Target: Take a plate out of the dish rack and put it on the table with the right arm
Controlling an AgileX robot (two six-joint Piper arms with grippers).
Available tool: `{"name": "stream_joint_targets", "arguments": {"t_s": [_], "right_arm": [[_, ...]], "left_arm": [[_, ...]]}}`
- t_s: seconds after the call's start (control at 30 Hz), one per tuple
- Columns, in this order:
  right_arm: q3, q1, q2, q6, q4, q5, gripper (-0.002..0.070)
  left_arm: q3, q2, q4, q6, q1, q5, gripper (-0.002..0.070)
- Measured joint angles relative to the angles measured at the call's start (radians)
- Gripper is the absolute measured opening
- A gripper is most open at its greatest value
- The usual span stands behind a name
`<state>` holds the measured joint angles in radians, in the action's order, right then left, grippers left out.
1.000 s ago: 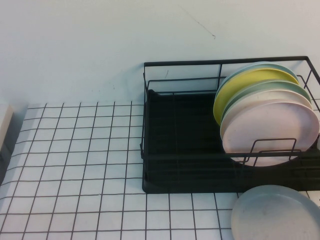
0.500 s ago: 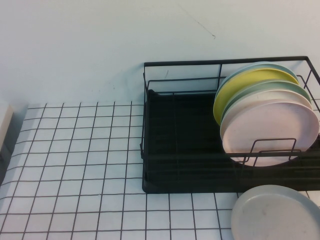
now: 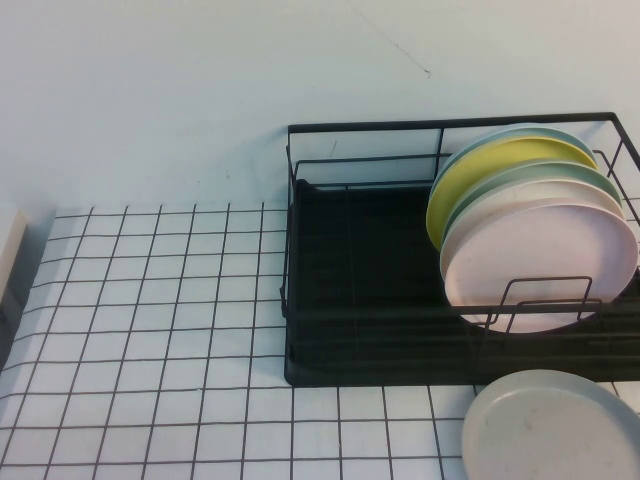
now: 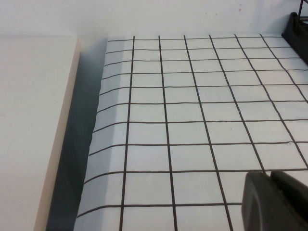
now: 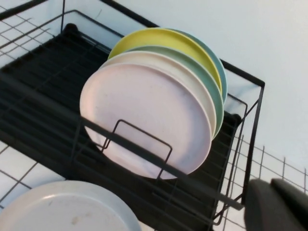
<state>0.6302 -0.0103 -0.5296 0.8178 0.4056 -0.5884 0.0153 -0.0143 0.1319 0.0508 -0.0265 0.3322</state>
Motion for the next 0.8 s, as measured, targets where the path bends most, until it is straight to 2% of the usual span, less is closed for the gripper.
{"name": "stream_joint_targets", "arguments": {"t_s": [0.17, 0.63, 0.8], "right_arm": [[-0.075, 0.0, 0.073, 0.0, 0.006, -0.049, 0.0001], [-0.165, 0.0, 0.08, -0.004, 0.016, -0.217, -0.0001], [-0.231, 0.0, 0.124, 0.004, 0.043, -0.219, -0.0001]], "left_arm": [[0.0, 0.0, 0.0, 0.0, 0.0, 0.0, -0.0003], [0.0, 0.0, 0.0, 0.0, 0.0, 0.0, -0.0003], [0.0, 0.0, 0.0, 0.0, 0.0, 0.0, -0.0003]]}}
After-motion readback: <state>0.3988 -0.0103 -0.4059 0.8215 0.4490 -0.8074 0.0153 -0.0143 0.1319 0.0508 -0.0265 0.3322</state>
